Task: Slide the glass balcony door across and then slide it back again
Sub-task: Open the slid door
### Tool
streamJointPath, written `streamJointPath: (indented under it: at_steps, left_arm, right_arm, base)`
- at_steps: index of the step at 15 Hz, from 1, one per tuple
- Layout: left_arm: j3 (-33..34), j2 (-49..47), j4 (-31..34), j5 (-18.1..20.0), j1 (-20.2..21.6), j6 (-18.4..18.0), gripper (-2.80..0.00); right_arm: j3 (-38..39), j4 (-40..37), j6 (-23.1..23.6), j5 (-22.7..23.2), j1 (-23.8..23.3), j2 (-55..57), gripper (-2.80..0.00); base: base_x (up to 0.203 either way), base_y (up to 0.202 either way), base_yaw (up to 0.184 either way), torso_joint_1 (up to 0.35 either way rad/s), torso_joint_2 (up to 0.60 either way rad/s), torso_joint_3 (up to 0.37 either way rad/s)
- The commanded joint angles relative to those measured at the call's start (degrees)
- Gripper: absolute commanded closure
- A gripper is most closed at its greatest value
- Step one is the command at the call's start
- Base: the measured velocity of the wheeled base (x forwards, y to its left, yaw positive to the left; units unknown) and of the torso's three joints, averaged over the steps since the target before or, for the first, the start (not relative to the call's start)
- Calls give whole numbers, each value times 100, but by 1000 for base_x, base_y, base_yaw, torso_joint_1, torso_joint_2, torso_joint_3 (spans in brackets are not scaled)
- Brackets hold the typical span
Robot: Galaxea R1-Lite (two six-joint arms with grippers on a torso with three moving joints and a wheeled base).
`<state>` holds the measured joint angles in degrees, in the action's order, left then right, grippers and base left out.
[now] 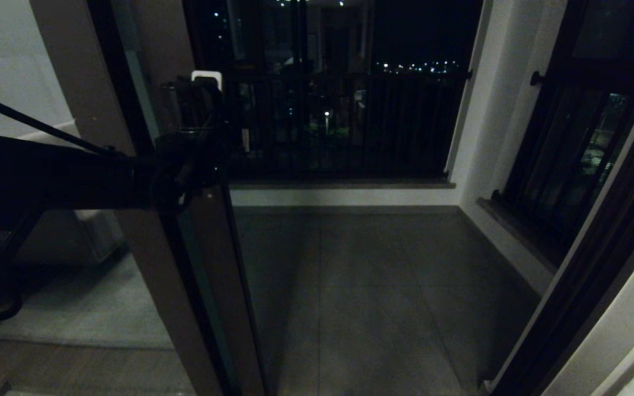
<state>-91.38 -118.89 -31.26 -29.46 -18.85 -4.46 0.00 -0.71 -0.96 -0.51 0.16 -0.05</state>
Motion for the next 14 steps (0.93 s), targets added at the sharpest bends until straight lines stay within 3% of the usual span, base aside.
streamJointPath:
  at_steps: [1, 14]
  left_arm:
    - [50, 50, 6, -24, 28, -2, 0]
    - [77, 59, 6, -15, 180, 16, 0]
  right_arm:
    - [9, 0, -1, -1, 2, 5, 0]
    - [9, 0, -1, -1, 2, 5, 0]
  base:
    - [0, 0, 0, 0, 0, 0]
    - [0, 0, 0, 0, 0, 0]
